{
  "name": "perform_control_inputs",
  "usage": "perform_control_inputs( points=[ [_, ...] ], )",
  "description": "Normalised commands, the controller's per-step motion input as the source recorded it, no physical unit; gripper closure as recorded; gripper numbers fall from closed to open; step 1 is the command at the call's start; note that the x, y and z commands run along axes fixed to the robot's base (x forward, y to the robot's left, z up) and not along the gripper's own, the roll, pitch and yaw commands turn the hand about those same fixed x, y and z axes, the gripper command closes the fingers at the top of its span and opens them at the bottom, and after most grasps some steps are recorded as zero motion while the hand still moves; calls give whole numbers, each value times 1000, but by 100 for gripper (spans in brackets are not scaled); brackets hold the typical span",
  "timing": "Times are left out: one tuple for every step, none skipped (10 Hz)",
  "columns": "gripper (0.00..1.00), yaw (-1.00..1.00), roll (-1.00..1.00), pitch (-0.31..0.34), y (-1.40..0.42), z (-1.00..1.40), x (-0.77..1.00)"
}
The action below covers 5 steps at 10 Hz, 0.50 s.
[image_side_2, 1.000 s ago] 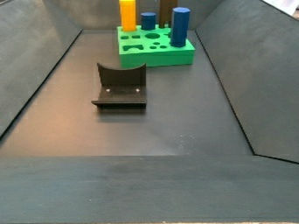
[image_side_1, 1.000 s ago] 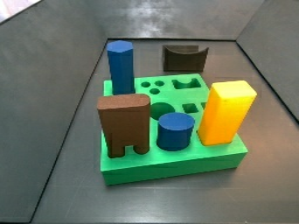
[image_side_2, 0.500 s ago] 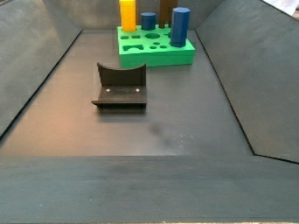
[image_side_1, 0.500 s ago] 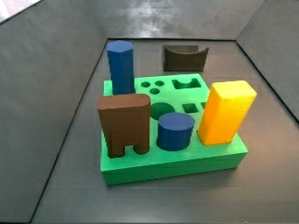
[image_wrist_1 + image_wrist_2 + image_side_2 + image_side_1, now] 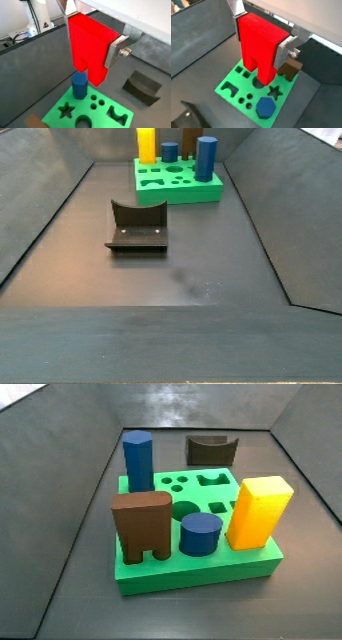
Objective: Pick up the double-square object. Move up. Rotate the double-square object. Place the double-square object on the fixture. Regrasp the double-square object. Move to above the board. Insert the double-square object.
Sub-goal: Move to above the board, then insert the double-square object.
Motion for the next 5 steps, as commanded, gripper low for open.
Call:
perform_control_inputs(
  points=[
    [100, -25, -203, -19, -3, -1, -27],
    [100, 37, 0, -26, -34, -77, 0],
    [100, 34, 0, -27, 0, -71, 0],
    [100, 0, 0, -10, 0, 0, -46],
    [100, 0, 0, -91, -120, -206, 0]
  ],
)
